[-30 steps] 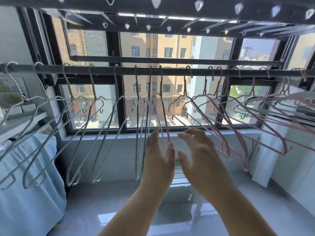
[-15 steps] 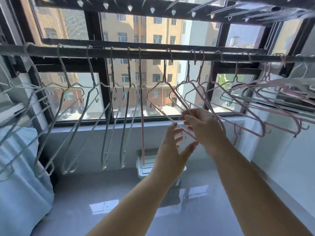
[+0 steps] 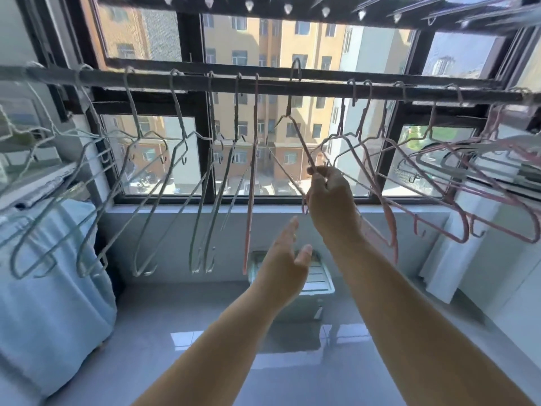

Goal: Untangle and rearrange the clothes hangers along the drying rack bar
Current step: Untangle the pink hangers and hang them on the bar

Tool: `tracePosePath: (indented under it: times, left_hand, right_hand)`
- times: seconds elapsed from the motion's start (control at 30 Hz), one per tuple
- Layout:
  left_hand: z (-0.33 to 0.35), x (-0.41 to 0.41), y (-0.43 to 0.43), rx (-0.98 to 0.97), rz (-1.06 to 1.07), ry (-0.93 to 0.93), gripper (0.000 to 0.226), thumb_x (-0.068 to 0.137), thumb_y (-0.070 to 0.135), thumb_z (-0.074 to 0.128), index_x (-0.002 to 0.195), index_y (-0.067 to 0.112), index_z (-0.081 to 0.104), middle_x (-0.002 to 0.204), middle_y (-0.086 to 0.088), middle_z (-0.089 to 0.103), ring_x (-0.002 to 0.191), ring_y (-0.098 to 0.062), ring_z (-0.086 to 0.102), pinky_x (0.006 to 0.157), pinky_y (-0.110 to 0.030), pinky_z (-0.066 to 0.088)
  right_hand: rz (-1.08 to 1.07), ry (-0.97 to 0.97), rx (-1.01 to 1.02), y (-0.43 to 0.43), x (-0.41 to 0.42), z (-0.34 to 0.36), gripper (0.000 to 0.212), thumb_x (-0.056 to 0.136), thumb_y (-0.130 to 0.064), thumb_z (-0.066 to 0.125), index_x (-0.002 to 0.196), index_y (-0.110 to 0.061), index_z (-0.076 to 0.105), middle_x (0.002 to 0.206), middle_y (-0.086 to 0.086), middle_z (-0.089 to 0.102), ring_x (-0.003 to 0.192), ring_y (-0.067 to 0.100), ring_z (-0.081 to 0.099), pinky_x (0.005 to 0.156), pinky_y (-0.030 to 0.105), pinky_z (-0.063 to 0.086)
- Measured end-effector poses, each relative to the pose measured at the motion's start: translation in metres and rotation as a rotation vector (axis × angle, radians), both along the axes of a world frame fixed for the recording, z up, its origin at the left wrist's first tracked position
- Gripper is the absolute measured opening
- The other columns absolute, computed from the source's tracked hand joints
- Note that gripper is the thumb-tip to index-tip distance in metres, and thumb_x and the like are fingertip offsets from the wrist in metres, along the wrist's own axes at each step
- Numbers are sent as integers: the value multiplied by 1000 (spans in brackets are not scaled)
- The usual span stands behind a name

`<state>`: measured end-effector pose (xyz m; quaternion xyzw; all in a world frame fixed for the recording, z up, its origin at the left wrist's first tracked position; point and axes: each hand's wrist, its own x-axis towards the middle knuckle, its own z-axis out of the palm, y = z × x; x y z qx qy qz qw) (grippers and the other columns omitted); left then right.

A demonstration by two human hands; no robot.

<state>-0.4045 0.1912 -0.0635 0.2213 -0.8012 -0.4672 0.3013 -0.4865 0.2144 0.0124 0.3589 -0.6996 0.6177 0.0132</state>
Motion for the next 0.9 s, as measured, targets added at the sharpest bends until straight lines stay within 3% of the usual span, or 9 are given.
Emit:
tracePosePath:
  times: [0.17, 0.3, 0.4, 0.47, 0.57, 0.67, 0.8, 0.9]
  left_hand:
    - [-11, 0, -3, 115, 46, -55, 56, 93, 12, 43, 142, 19, 18, 145, -3, 32, 130, -18, 35, 110, -36, 27]
    - [-12, -1, 6, 109, 44, -63, 55, 92, 14, 45, 141, 21, 21, 142, -1, 36, 123, -15, 41, 106, -33, 33]
    - [-16, 3, 10, 91, 34, -76, 56, 91, 16, 46, 141, 23, 21, 141, 0, 37, 122, -15, 43, 105, -35, 34]
    - [-19, 7, 10, 104, 28, -79, 56, 92, 15, 45, 141, 23, 19, 141, 0, 37, 122, -15, 42, 104, -33, 34]
    - [-22, 13, 5, 147, 41, -56, 58, 92, 13, 44, 142, 24, 17, 142, -1, 35, 123, -14, 40, 99, -26, 32]
    - [-26, 14, -2, 153, 47, -70, 60, 92, 12, 43, 143, 22, 14, 143, -5, 33, 125, -17, 37, 102, -31, 32]
    - [-37, 5, -13, 218, 91, -83, 65, 92, 13, 45, 144, 19, 7, 148, -12, 23, 133, -25, 29, 111, -42, 25]
    - [-49, 0, -21, 258, 152, -166, 68, 94, 16, 43, 144, 20, -2, 153, -11, 6, 139, -26, 13, 112, -38, 14]
  right_hand:
    - [-25, 85, -47, 7, -3, 1, 28, 96, -13, 33, 109, -5, 57, 64, -3, 52, 60, 17, 53, 55, 32, 47]
    - [-10, 122, -73, -1, -12, 36, 26, 93, -8, 36, 89, -1, 60, 58, 2, 52, 53, 15, 51, 47, 22, 42]
    - [25, 17, -50, -9, -15, 48, 30, 92, -4, 36, 70, 0, 57, 54, 3, 51, 47, 11, 49, 39, 15, 40]
    - [59, -100, -1, -11, -15, 37, 34, 92, -4, 37, 61, -8, 51, 55, 2, 51, 48, 12, 49, 43, 19, 42]
    - [59, -132, 195, -2, -11, -9, 30, 93, -11, 37, 66, -11, 50, 65, 3, 53, 59, 16, 50, 58, 26, 44]
    - [78, -153, 180, 26, -2, -65, 28, 94, -10, 39, 70, -11, 54, 56, 2, 55, 53, 16, 52, 58, 34, 46]
    - [113, -243, 202, 77, -3, -115, 21, 92, -7, 46, 82, -7, 64, 35, -6, 49, 34, 6, 42, 38, 18, 37]
    - [116, -348, 208, 115, -18, -131, 22, 91, -8, 51, 83, -9, 71, 40, -4, 41, 38, 10, 34, 36, 14, 29]
